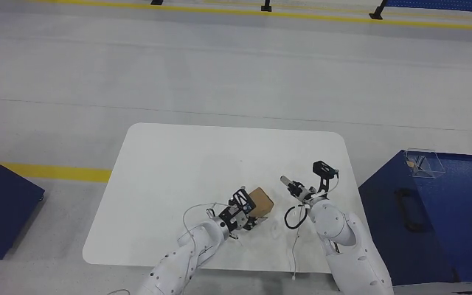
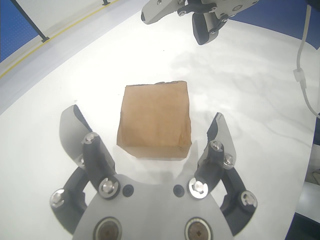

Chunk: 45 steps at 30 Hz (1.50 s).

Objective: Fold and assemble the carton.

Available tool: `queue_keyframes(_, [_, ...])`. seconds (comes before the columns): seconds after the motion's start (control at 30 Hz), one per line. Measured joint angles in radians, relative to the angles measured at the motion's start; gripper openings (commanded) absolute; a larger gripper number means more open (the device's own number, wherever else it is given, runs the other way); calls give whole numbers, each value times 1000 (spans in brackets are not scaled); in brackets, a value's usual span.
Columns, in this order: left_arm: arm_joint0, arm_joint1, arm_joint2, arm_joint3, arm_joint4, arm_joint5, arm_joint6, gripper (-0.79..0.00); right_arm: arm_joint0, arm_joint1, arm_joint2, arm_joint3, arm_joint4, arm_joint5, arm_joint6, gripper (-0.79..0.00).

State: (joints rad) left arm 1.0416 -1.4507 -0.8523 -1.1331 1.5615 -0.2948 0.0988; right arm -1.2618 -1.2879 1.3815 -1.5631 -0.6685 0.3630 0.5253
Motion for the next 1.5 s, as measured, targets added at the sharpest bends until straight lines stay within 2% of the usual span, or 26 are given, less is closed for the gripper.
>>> queue_keyframes(0.03, [-2, -1, 2, 5, 0, 4, -2, -591, 0, 0, 0, 0, 0, 0, 0, 0])
queue_keyframes(0.07, [-5, -3, 4, 11, 1, 8, -8, -650, 0, 0, 0, 0, 0, 0, 0, 0])
queue_keyframes(0.1, [-7, -4, 5, 13, -2, 9, -11, -785, 0, 0, 0, 0, 0, 0, 0, 0])
queue_keyframes(0.27, [-6, -10, 4, 22, -24, 18, -21, -785, -3, 1, -3, 4, -7, -7, 3, 0])
queue_keyframes(0.5, [48, -8, -84, -66, -327, -97, -36, -785, -28, 0, 48, -28, 65, -9, -52, 0])
queue_keyframes(0.6, [105, -12, -143, -117, -588, -116, -82, -785, -35, 3, 64, -38, 78, -13, -44, 0])
queue_keyframes(0.73, [141, -19, -206, -151, -1014, -21, -312, -785, -35, 4, 58, -38, 66, -9, -26, 0])
queue_keyframes(0.77, [140, -18, -223, -154, -1109, 31, -391, -773, -34, 4, 54, -38, 62, -7, -23, 0])
queue_keyframes(0.8, [138, -16, -234, -158, -1166, 64, -444, -594, -34, 4, 53, -38, 61, -6, -22, 0])
queue_keyframes(0.83, [138, -14, -244, -161, -1210, 91, -489, -360, -34, 4, 53, -38, 61, -6, -22, 0])
queue_keyframes(0.87, [139, -10, -253, -163, -1244, 121, -537, 0, -34, 4, 53, -38, 61, -6, -22, 0])
queue_keyframes(1.0, [157, 1, -265, -179, -1213, 204, -607, 0, -34, 4, 54, -38, 62, -6, -22, 0])
queue_keyframes(1.1, [175, 9, -279, -203, -1162, 276, -602, 0, -34, 4, 54, -38, 62, -7, -22, 0])
queue_keyframes(1.23, [235, 21, -314, -314, -1087, 335, -519, 0, -34, 4, 54, -38, 62, -7, -22, 0])
queue_keyframes(1.3, [285, 30, -330, -406, -1006, 366, -442, 0, -34, 4, 54, -38, 62, -7, -22, 0])
queue_keyframes(1.37, [341, 37, -315, -512, -874, 359, -336, 0, -34, 4, 54, -38, 62, -7, -22, 0])
queue_keyframes(1.4, [362, 39, -303, -551, -810, 338, -282, -277, -34, 4, 54, -38, 62, -7, -22, 0])
queue_keyframes(1.43, [380, 42, -288, -581, -735, 307, -226, -616, -34, 4, 54, -38, 62, -7, -22, 0])
queue_keyframes(1.47, [398, 46, -262, -601, -634, 253, -157, -785, -34, 4, 54, -38, 62, -7, -22, 0])
queue_keyframes(1.5, [404, 49, -247, -600, -570, 208, -114, -785, -34, 4, 54, -38, 62, -7, -22, 0])
